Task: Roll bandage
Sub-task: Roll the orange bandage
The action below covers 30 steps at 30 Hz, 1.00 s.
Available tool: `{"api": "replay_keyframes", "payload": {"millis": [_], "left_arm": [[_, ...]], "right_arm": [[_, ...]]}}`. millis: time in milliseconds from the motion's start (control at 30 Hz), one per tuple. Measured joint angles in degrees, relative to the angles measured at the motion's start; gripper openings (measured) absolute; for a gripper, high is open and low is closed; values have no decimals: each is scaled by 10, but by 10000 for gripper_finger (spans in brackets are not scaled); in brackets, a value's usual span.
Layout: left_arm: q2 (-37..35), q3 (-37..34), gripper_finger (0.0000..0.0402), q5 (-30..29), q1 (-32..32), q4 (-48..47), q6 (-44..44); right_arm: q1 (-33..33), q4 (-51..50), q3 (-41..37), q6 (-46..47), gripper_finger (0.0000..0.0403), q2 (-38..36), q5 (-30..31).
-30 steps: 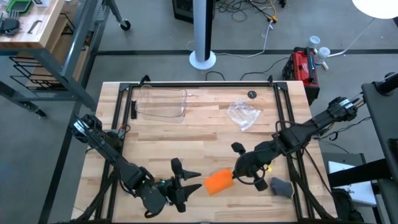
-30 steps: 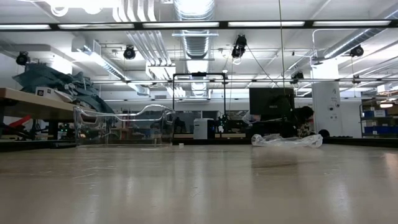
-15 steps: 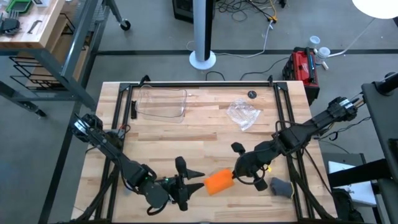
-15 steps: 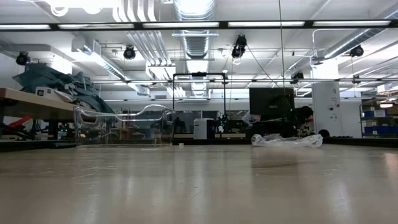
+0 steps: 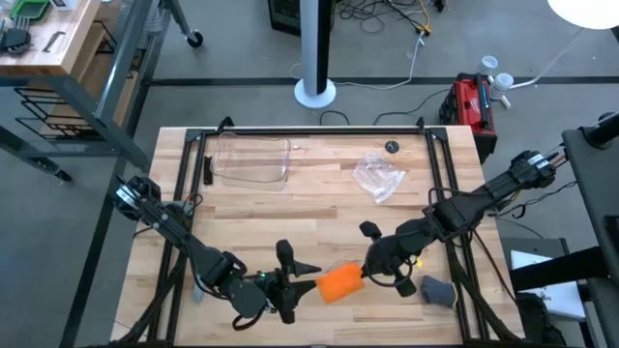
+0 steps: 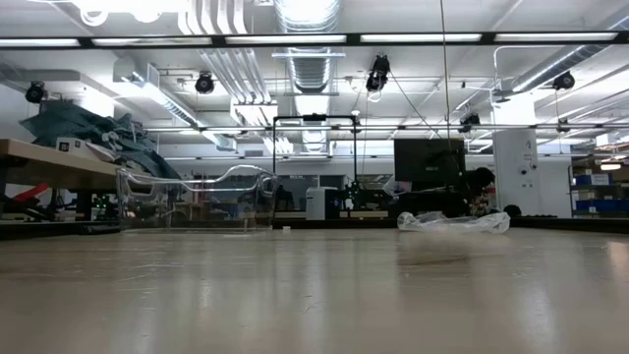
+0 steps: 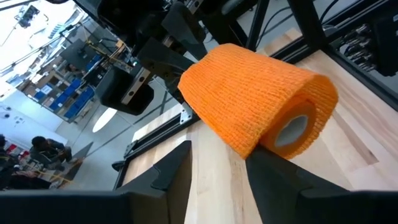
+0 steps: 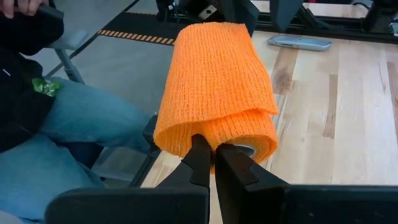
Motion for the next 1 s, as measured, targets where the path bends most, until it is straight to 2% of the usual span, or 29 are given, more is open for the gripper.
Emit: {"api": "replay_keyframes", "payload": {"millis": [200, 433, 833, 1000], "left_arm": [[0, 0, 103, 12, 2, 0, 1], [0, 0, 9, 27, 2, 0, -16], [0, 0, 1, 24, 2, 0, -17], [0, 0, 0, -6, 2, 5, -16]], "right_arm": [[0, 7, 0, 0, 0, 0, 0], [0, 9, 0, 3, 0, 2, 0], [0, -6, 0, 16, 0, 8, -1], [0, -6, 0, 16, 0, 7, -2]]}}
